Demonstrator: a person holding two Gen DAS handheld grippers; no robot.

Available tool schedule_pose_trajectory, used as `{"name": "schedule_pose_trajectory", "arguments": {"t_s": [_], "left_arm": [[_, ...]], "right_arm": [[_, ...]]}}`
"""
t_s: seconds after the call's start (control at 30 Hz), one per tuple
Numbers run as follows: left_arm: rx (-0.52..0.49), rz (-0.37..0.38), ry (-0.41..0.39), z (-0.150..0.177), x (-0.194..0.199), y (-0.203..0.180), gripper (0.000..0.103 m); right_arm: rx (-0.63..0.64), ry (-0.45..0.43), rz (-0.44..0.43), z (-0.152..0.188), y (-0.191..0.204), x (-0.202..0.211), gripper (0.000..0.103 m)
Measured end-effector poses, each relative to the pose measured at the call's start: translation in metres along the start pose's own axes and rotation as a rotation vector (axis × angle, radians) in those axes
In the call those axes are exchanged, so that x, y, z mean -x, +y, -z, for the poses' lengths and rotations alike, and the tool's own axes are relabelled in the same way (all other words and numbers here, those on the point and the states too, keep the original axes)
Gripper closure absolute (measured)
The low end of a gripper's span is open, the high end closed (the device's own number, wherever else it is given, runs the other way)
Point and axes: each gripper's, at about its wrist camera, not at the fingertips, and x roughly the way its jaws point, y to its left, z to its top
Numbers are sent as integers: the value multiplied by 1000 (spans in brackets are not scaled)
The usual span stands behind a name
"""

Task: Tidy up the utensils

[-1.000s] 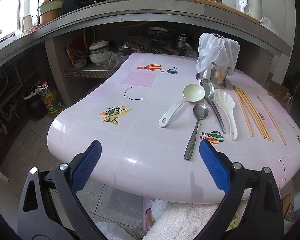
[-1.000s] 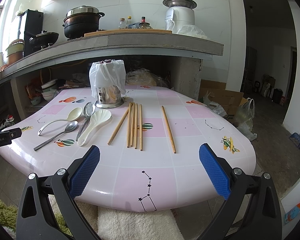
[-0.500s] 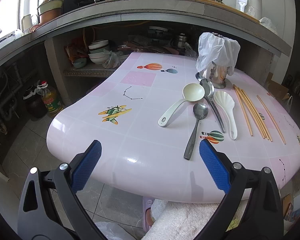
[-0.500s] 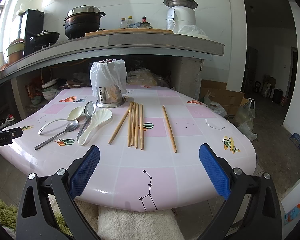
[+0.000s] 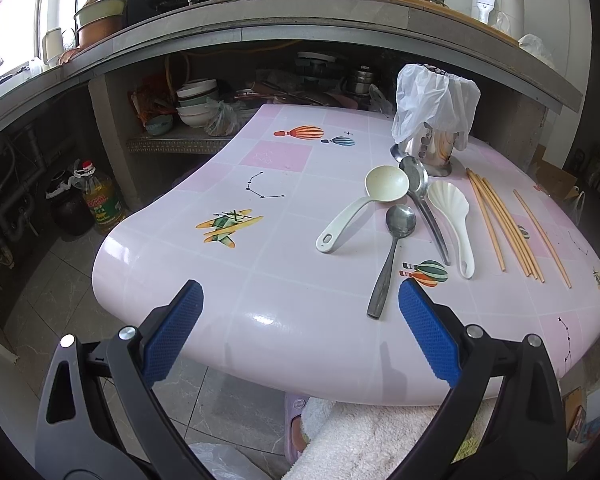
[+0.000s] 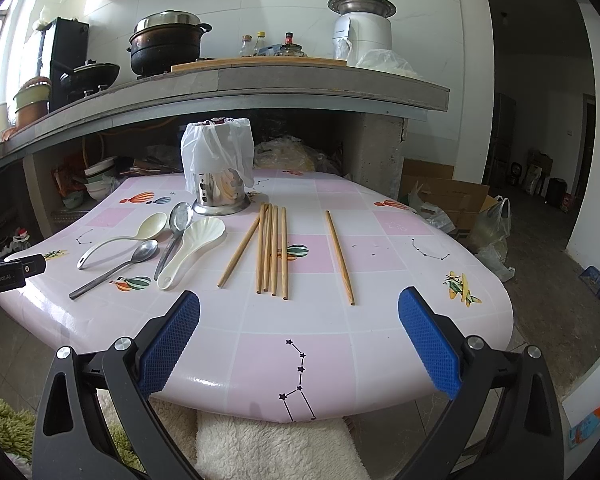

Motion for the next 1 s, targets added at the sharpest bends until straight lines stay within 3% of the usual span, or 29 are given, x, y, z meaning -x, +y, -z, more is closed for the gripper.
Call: {"name": "schedule_pose_trajectory", "arguments": {"t_s": [0.67, 0.9, 1.0], "left_arm": [[2, 3, 8, 0, -5, -1, 8], [-8, 7, 35, -3, -15, -6, 8], [-8, 34, 54, -11, -23, -6, 8]], "right_arm": [[2, 9, -4, 1, 3, -3, 6], [24, 84, -75, 1, 12, -37, 6], [11, 114, -145, -8, 13, -53, 6]]}}
